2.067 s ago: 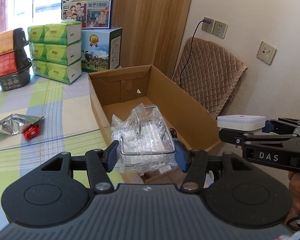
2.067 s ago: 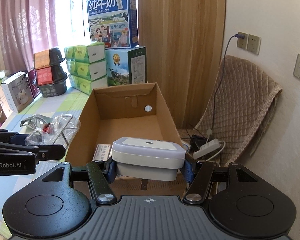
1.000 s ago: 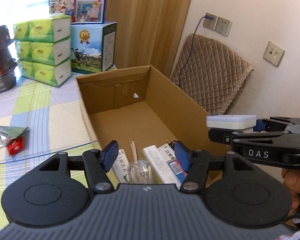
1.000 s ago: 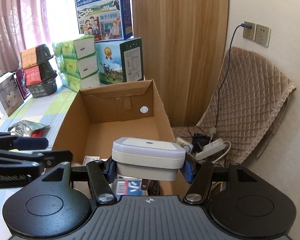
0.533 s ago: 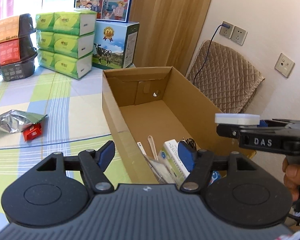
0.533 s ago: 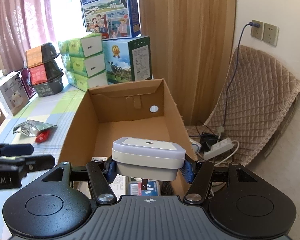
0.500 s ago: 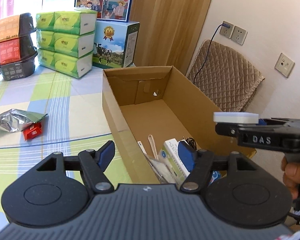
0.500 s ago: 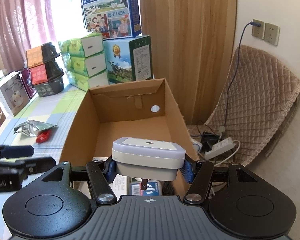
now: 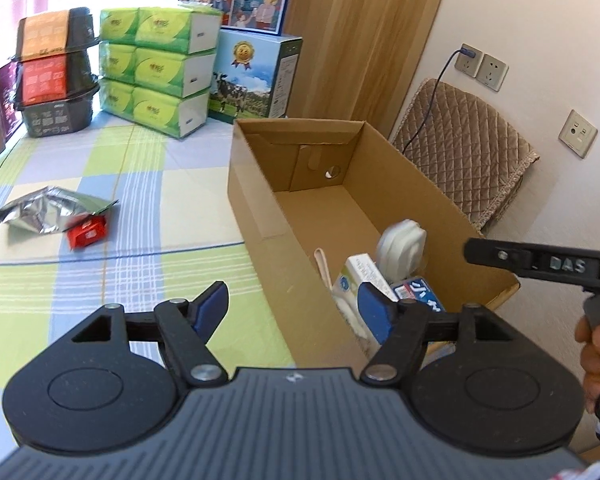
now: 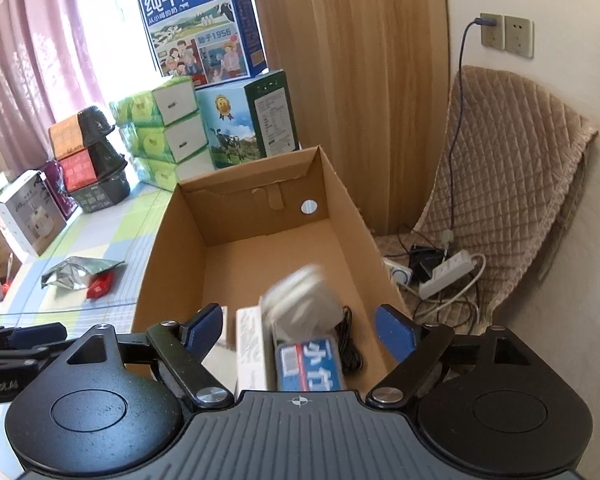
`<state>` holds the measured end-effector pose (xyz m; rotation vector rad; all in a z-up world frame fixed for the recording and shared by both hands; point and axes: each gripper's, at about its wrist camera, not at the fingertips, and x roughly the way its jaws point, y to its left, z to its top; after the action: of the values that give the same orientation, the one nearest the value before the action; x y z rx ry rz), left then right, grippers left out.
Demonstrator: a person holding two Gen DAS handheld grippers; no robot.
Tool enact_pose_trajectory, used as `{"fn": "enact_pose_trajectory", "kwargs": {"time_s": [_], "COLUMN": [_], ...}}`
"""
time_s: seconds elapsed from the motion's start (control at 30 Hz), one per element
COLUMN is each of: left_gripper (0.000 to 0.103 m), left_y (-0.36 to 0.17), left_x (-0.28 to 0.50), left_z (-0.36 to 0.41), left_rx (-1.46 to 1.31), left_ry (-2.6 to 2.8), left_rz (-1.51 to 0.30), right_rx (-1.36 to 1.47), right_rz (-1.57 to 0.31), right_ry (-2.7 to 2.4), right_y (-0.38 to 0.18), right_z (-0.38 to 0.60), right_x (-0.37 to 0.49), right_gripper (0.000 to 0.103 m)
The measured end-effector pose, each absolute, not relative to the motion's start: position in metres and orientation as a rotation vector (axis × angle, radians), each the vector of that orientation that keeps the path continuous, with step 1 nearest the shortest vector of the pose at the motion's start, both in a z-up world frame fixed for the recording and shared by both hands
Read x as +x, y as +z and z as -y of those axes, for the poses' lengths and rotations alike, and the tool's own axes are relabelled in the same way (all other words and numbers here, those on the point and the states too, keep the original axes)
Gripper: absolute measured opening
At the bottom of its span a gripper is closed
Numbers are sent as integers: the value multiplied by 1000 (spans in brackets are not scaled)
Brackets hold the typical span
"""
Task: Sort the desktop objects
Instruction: 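Lower rack and adapter into the box and open both tools, then withdraw both tools from the box back over the table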
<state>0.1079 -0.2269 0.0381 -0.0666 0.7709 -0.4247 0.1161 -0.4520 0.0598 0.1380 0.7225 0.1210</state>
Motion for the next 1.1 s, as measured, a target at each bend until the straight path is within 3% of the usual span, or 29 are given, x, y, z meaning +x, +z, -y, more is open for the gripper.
{"fn": "enact_pose_trajectory", "kwargs": {"time_s": [0.63,1.1], "left_gripper": [77,94], "left_y": [44,49], "left_x": [66,48], "left_z": [183,145], "left_rx": [-85,-111], "left_ry": [-365,-314], "left_rz": [-766,-752], "right_rx": [102,65], "right_rz": [-735,-739], "right_ry": [158,228], "right_y": [70,78], "right_z": [415,377], "right_x": [53,30], "right_gripper": [98,101]}}
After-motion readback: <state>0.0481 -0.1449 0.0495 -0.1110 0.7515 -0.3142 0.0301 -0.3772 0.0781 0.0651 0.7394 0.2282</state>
